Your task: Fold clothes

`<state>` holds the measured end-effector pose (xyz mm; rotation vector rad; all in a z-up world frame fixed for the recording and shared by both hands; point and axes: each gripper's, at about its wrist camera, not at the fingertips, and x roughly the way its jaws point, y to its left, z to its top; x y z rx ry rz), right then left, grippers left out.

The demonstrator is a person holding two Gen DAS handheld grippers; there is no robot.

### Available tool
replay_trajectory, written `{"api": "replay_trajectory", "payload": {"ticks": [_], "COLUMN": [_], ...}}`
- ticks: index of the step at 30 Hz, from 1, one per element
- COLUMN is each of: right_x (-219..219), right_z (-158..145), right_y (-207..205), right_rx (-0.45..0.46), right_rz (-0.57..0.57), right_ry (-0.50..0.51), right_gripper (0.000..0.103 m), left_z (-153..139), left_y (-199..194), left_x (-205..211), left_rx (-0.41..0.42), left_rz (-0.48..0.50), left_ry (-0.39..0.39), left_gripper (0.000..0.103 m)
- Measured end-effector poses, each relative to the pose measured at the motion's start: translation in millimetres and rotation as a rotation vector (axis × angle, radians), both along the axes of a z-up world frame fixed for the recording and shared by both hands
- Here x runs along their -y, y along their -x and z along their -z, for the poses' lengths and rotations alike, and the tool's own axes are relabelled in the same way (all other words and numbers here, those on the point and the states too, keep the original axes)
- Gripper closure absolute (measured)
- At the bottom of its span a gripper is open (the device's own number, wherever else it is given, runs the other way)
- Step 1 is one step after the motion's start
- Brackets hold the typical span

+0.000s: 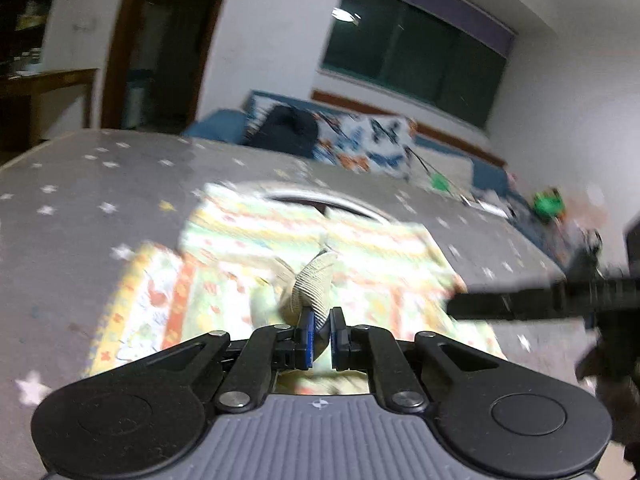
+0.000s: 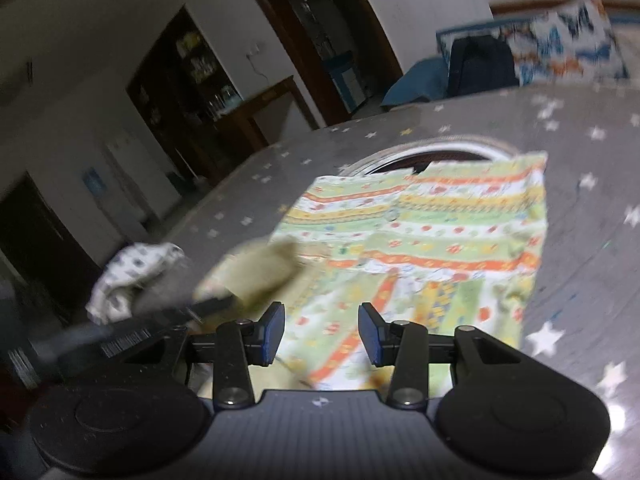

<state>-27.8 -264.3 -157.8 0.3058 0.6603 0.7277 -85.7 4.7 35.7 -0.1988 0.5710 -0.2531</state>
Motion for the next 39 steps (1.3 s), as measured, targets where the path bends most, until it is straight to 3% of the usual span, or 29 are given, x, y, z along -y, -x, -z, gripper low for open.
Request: {"api": "replay_trajectory", "payload": {"ticks": [7, 15, 18, 20, 25, 34, 39], "right_x": [-3.4, -24.4, -29.0, -30.9, -27.0, -9.2, 8.1], "right_z": [11.6, 27.7, 32.9, 34.4, 26.7, -2.3, -12.4], "right_y": [-19.6, -33.7, -35.4, -35.4, -29.0, -8.5, -4.0], "right_rx": [-0.149, -0.232, -0.246, -0.241, -0.176, 0.002, 0.033], "right_rz": [-0.048, -0.054, -0.051, -0.047, -0.015, 0.052, 0.091], "right_ry": [-0.154, -0.168, -0.155, -0.144, -0.101, -0.004, 0.01], "right_gripper": [0.061, 0.059, 0.065, 0.082, 0.092, 0.093, 0.093], "left_z": [4.6, 10.0, 11.4, 11.9, 9.1, -0.6, 0.4], "left_y": [13.1, 15.2, 10.4, 9.3, 15.8, 17.3, 9.7], "left_x": [24.5, 32.6, 31.7, 29.8, 21.5, -8.9, -21.4], "left_rx": [0.026, 0.018, 0.01, 0.004, 0.028, 0.055, 0.031], "left_rz": [0.068, 0.127, 0.14, 0.152, 0.171, 0.118, 0.082], "left_ry": [-0.046, -0.073, -0.073, -0.071, -0.082, -0.086, -0.083], "left_gripper": [0.094, 0.093, 0.09, 0.083, 0.07, 0.058, 0.057]}}
